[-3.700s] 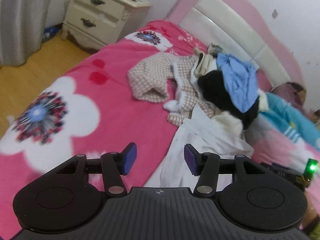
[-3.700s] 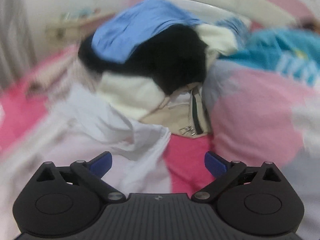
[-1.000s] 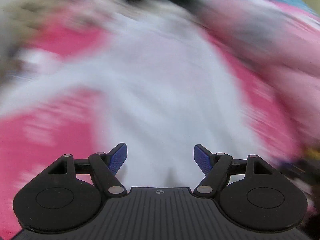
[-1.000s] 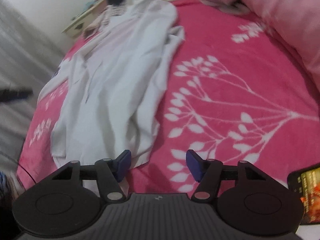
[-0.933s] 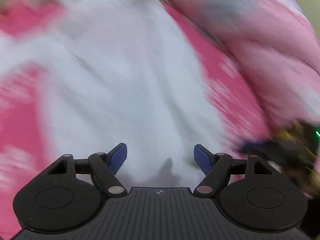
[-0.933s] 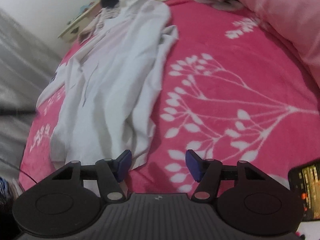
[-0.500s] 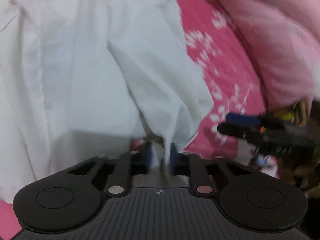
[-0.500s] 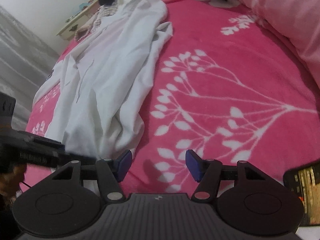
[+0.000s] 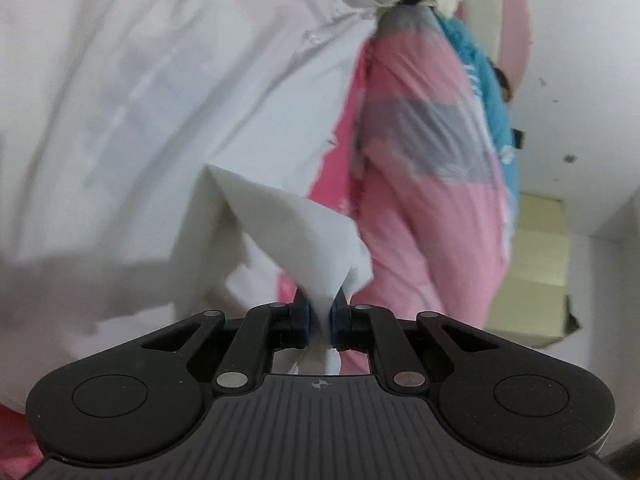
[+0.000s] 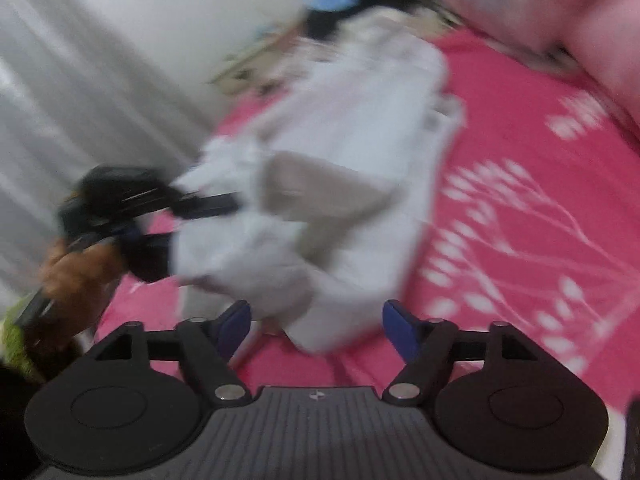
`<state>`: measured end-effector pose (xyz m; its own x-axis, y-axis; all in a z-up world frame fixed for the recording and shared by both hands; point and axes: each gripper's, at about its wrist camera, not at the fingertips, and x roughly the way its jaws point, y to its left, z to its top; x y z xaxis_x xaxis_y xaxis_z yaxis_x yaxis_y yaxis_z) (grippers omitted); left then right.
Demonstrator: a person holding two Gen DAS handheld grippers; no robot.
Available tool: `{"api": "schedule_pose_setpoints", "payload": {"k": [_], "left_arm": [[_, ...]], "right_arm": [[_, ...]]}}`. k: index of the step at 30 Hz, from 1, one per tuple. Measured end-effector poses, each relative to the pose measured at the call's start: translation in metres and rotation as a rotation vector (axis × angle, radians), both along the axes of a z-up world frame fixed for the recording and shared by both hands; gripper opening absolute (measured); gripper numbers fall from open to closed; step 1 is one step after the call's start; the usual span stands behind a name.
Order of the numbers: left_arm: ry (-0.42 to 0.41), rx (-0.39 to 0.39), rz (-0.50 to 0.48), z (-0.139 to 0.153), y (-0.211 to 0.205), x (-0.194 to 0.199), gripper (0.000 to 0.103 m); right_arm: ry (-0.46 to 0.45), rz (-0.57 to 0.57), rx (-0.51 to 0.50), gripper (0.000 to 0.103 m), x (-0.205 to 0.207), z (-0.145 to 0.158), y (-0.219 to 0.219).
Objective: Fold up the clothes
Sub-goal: 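Grasp the white shirt with the left gripper while the right gripper grasps the collar edge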
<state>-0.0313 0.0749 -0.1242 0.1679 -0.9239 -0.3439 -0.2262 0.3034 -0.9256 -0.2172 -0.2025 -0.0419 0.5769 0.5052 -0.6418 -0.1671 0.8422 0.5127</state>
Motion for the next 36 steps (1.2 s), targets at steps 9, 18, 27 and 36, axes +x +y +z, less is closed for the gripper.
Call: {"api": "schedule_pose_setpoints", "payload": {"k": [9,18,27,36], "left_arm": [[0.019,-0.05,-0.075,-0.011,-0.025,-0.009,0.008],[0.039,-0.012,-0.035,-0.015,-0.011,-0.01,0.048],[0.003,0.204,-0.041,-0.017,-0.005,-0.013,0.051],[-0.016,0.334,-0.112,-0.02,-0.015,-0.016,0.051]], "right_arm": [[-0.116,0.114,-0.177,0.067,0.015,0.006,0.043],[-0.117,-0.019,-0.18,0.011,0.016,0.019,0.008],[-0.302,-0.342,-0.293,0.009,0.041,0.095,-0.087],[-0.323,-0.533,-0.488,0.009,0.065,0.126,-0.146]]}}
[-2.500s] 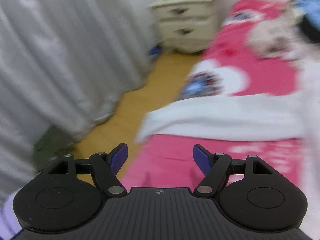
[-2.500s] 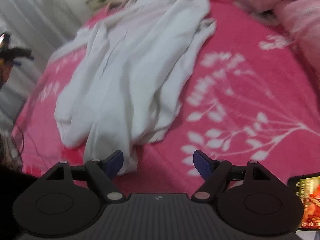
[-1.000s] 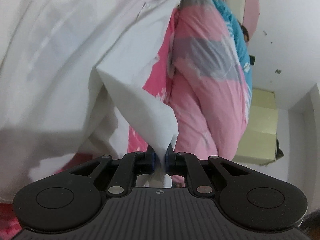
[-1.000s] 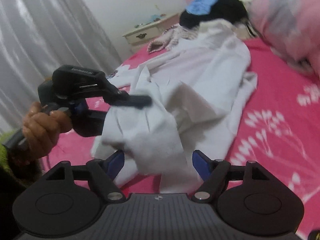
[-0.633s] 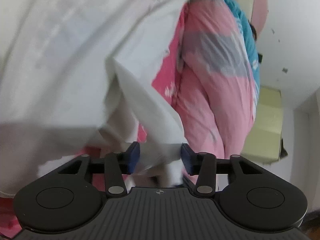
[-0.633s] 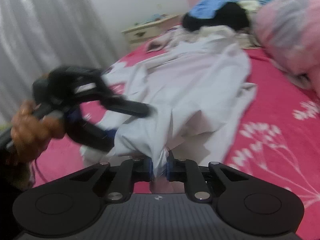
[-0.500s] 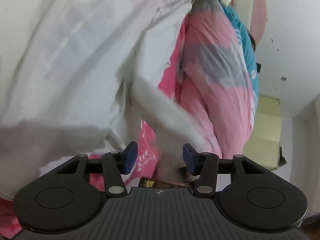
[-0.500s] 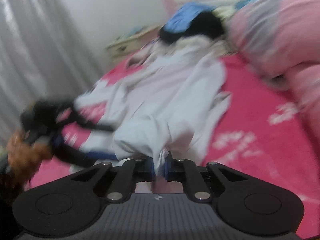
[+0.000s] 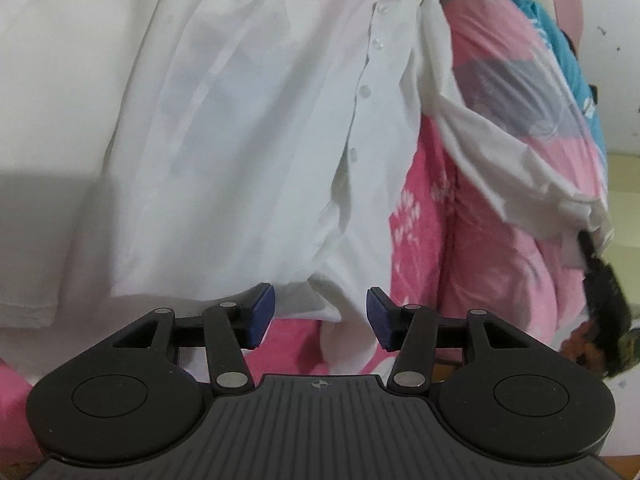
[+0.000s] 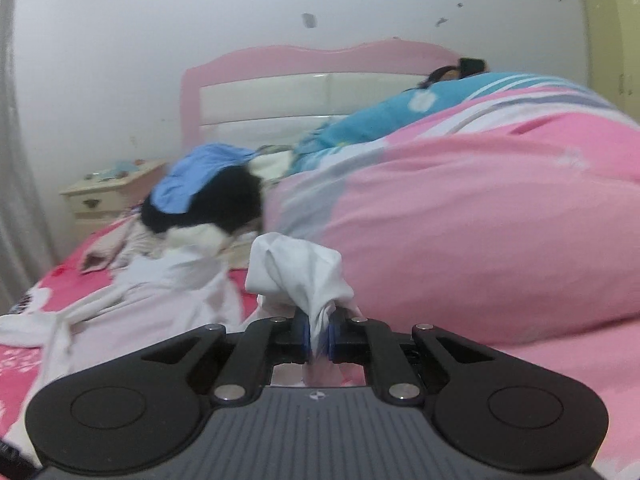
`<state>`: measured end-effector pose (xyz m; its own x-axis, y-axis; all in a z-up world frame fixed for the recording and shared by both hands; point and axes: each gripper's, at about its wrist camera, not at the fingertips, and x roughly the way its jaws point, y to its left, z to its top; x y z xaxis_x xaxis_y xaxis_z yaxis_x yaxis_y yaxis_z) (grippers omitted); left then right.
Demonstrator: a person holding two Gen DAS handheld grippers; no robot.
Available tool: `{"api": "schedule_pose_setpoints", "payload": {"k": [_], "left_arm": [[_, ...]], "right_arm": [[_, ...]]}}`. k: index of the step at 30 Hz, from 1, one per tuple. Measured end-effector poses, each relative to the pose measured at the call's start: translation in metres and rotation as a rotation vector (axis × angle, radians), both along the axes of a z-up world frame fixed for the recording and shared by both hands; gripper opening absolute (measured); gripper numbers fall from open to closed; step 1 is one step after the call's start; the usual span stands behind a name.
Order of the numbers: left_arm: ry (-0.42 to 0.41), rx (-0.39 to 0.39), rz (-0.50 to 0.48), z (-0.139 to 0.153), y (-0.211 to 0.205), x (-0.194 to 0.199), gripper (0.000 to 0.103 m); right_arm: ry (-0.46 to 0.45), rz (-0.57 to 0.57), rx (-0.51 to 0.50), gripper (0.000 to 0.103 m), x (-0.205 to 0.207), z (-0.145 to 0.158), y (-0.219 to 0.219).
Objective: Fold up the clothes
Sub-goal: 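Grasp the white shirt with the left gripper while the right gripper grasps the collar edge, then lower the white shirt onto the bedspread and open both grippers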
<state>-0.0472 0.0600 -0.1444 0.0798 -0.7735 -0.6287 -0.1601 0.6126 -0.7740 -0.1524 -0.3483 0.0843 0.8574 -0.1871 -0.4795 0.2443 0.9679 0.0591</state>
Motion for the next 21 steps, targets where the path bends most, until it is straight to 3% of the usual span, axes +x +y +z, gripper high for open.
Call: {"api": "schedule_pose_setpoints", "payload": {"k": [6,10,11,13,15,17,21], "left_arm": [[-0.014,0.02,-0.013,0.003,0.001,-0.005,0.051],[-0.02,0.027,-0.007,0.002,0.004,-0.006,0.051],[-0.021,0.027,-0.007,0.003,0.004,-0.006,0.051],[-0.029,0.027,-0.012,0.004,0.005,-0.006,0.051],[-0.04,0.028,-0.022,0.004,0.007,-0.006,0.051],[-0.05,0.027,-0.03,0.004,0.005,-0.005,0.051],[-0.06,0.021,-0.04,0.004,0.006,-0.002,0.051]], "right_arm": [[-0.052,-0.091,0.027,0.009,0.036,0.031,-0.049],[-0.058,-0.183,0.107,0.011,0.068,0.048,-0.096],[-0.043,-0.183,0.149,0.018,0.074,0.046,-0.108],[-0.016,-0.179,0.245,0.02,0.085,0.043,-0.131],[-0.036,-0.164,0.341,0.027,0.081,0.045,-0.145],[-0.065,-0.143,0.415,0.043,0.074,0.047,-0.155],[-0.11,-0.193,0.368,0.062,0.057,0.063,-0.162]]}}
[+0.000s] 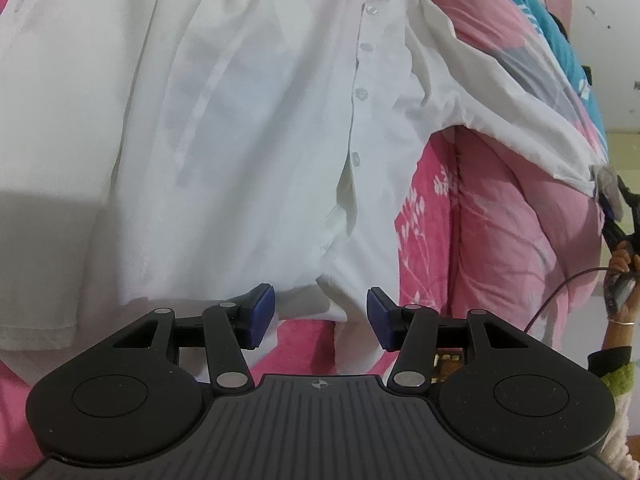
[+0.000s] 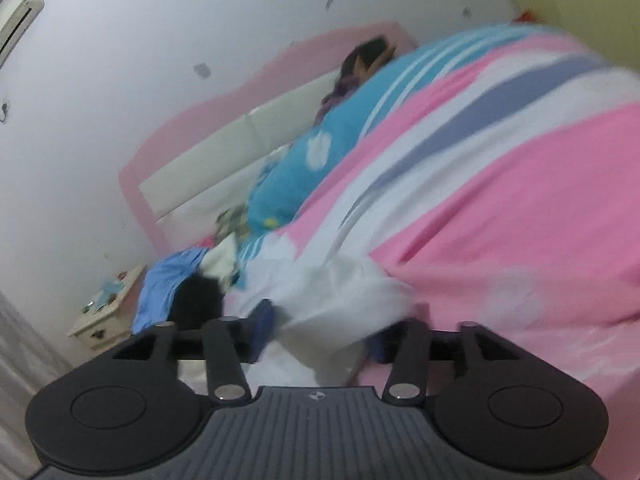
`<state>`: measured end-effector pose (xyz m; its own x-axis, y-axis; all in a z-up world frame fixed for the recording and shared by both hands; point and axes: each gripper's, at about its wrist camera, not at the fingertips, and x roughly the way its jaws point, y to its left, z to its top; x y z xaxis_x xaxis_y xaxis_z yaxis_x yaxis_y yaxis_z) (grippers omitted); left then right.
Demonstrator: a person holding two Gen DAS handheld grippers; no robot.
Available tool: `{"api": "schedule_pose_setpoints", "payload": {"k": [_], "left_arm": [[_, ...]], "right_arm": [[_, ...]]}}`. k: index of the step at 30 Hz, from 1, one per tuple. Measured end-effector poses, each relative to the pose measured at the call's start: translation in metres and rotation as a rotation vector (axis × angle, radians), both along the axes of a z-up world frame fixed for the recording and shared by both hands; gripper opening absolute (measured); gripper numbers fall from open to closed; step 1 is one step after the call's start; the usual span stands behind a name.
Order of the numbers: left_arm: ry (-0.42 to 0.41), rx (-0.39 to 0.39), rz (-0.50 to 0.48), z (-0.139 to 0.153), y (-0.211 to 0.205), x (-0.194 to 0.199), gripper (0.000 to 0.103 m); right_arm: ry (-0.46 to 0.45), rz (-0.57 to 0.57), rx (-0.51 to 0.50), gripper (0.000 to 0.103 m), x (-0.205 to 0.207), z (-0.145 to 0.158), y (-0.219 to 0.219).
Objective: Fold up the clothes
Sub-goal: 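Lower the white shirt onto the bedspread and open both grippers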
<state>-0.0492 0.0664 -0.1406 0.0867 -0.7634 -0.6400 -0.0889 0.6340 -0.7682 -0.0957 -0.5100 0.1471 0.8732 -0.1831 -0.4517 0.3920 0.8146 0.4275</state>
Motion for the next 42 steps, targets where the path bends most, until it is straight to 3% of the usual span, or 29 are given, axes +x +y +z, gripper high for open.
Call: {"api": "schedule_pose_setpoints", "payload": {"k": [1,4,7,9,11,14,16,20,23,27,28,30,34,37,40,42], "left_arm": [[-0.001,-0.001,-0.002,0.0,0.001,-0.001,0.051],[-0.009,-0.004,-0.006,0.001,0.001,-0.003,0.051],[-0.035,0.003,-0.011,0.007,0.004,-0.004,0.051],[-0.057,0.015,-0.014,0.014,0.009,-0.006,0.051],[-0.082,0.032,-0.015,0.023,0.017,-0.009,0.051],[-0.126,0.077,-0.013,0.038,0.039,-0.018,0.053],[-0.157,0.137,0.003,0.047,0.057,-0.026,0.055],[-0.188,0.264,0.056,0.058,0.093,-0.039,0.057],[-0.181,0.34,0.098,0.055,0.114,-0.046,0.057],[-0.168,0.387,0.147,0.044,0.126,-0.048,0.057],[-0.167,0.386,0.155,0.041,0.128,-0.048,0.057],[-0.166,0.374,0.174,0.034,0.13,-0.046,0.057],[-0.205,0.394,0.18,0.026,0.127,-0.04,0.057],[-0.237,0.426,0.152,0.02,0.118,-0.032,0.056],[-0.274,0.446,0.143,0.019,0.115,-0.03,0.048],[-0.306,0.463,0.134,0.02,0.116,-0.031,0.03]], "right_arm": [[0.002,-0.026,-0.03,0.073,-0.004,0.007,0.0],[-0.003,-0.131,-0.137,0.079,-0.02,0.027,-0.005],[-0.104,-0.297,-0.201,0.081,-0.048,0.04,-0.006],[-0.219,-0.399,-0.24,0.082,-0.071,0.047,0.002],[-0.304,-0.425,-0.312,0.083,-0.087,0.052,0.023],[-0.323,-0.306,-0.478,0.085,-0.096,0.056,0.069],[-0.307,-0.134,-0.568,0.088,-0.094,0.051,0.108],[-0.185,0.279,-0.589,0.09,-0.08,0.02,0.187],[0.021,0.586,-0.505,0.089,-0.058,-0.032,0.249],[0.388,0.957,-0.343,0.083,-0.045,-0.125,0.329],[0.467,1.004,-0.305,0.081,-0.046,-0.145,0.344],[0.598,1.059,-0.224,0.079,-0.045,-0.18,0.367],[0.657,0.988,-0.078,0.071,-0.038,-0.211,0.368],[0.596,0.96,0.003,0.062,-0.025,-0.213,0.362],[0.519,0.988,0.011,0.058,-0.012,-0.213,0.375],[0.503,0.995,0.006,0.058,-0.004,-0.215,0.384]]}}
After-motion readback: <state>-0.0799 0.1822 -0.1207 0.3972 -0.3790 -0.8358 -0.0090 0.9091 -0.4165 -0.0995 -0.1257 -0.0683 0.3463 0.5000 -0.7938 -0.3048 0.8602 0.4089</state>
